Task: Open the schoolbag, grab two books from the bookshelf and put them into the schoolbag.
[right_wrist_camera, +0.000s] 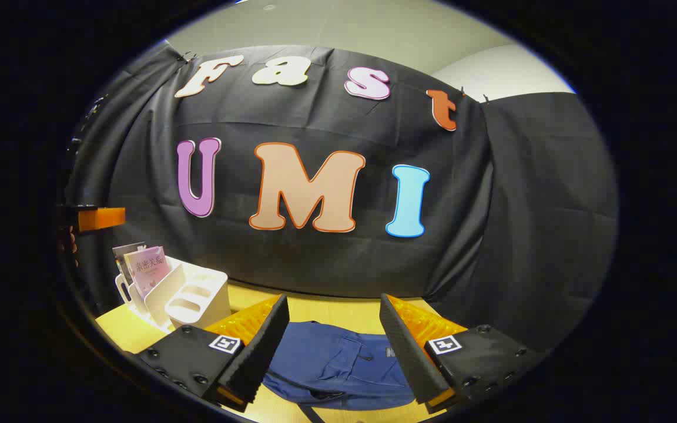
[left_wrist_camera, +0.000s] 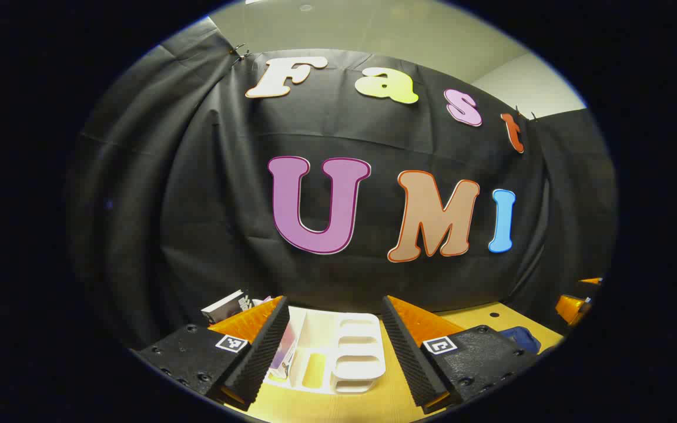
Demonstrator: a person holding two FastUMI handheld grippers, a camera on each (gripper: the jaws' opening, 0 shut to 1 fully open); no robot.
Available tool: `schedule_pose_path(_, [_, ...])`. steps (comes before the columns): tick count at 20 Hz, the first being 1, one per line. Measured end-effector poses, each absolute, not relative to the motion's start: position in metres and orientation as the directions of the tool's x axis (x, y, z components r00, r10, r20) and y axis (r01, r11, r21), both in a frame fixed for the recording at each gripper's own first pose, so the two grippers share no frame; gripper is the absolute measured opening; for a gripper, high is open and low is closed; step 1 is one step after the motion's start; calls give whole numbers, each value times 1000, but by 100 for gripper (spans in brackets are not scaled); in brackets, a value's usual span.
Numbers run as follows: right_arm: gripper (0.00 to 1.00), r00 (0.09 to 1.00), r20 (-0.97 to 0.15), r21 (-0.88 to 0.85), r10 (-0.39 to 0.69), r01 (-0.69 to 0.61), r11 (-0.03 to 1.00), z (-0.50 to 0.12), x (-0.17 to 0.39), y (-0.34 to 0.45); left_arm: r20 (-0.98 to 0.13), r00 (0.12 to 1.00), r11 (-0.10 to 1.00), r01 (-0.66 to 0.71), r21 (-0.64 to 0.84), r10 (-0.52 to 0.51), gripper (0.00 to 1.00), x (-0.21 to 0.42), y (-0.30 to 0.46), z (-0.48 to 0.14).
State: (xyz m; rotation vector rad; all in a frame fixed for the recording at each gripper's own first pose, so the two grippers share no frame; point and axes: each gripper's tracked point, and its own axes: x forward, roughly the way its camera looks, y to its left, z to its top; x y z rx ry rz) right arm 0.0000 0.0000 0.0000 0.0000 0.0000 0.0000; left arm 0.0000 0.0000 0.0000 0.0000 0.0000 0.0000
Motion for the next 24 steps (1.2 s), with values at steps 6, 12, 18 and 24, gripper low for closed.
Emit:
schedule_pose_path(6, [98,999,-14,7,-53,53,999,1,11,29,-18,999,1000,28,3,-28,89,24,29,-7])
schedule_pose_path(12, [100,991,-46,91,-129,133,987,3,8,73,-54,992,993,118,18,-116,92,51,60,-3])
schedule_pose_path(18, [99,977,-65,12,-204,205,979,-13,-4,76,-56,984,986,168,11,-167,88,51,72,-7])
schedule_pose_path(24, [99,957,-93,-210,-275,251,945,-58,-8,59,-77,987,990,139,-2,-139,92,48,75,-12])
